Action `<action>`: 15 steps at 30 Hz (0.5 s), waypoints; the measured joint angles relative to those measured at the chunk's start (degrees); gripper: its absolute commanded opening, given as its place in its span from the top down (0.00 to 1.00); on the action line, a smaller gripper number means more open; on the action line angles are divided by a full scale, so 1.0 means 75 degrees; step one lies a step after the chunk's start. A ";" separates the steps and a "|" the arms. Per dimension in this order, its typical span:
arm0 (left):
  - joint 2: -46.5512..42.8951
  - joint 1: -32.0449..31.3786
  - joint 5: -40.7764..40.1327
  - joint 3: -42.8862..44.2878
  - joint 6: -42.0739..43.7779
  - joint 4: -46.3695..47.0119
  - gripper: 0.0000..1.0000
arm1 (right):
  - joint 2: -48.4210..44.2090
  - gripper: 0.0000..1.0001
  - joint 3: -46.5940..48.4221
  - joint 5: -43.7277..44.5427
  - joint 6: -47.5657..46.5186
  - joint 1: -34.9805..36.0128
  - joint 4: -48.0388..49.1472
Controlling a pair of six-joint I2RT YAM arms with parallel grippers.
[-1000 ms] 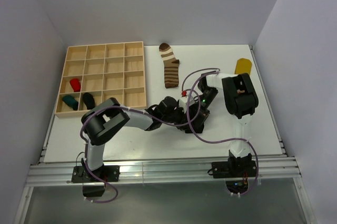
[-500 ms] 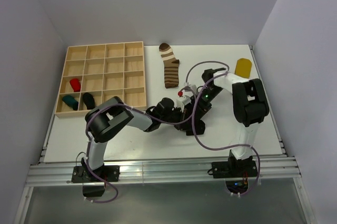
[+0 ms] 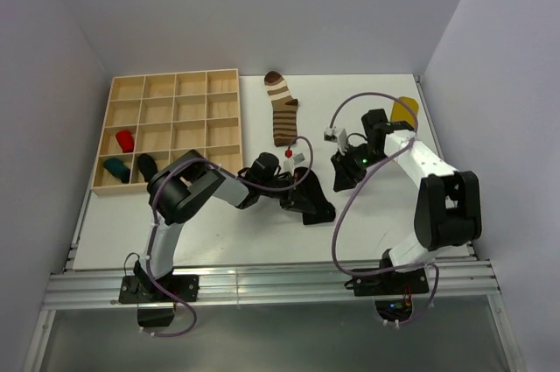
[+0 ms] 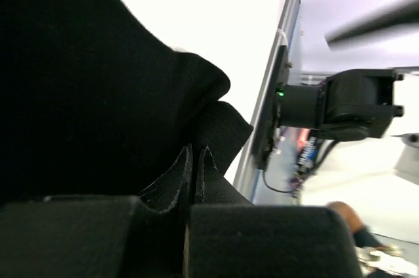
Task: Roll the socks
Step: Roll the sock at the center of the board.
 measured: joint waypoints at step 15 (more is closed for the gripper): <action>0.0516 0.0379 0.1105 0.0766 -0.1125 -0.1364 1.00 | -0.2326 0.41 -0.2396 0.0478 -0.1274 0.2218 0.1003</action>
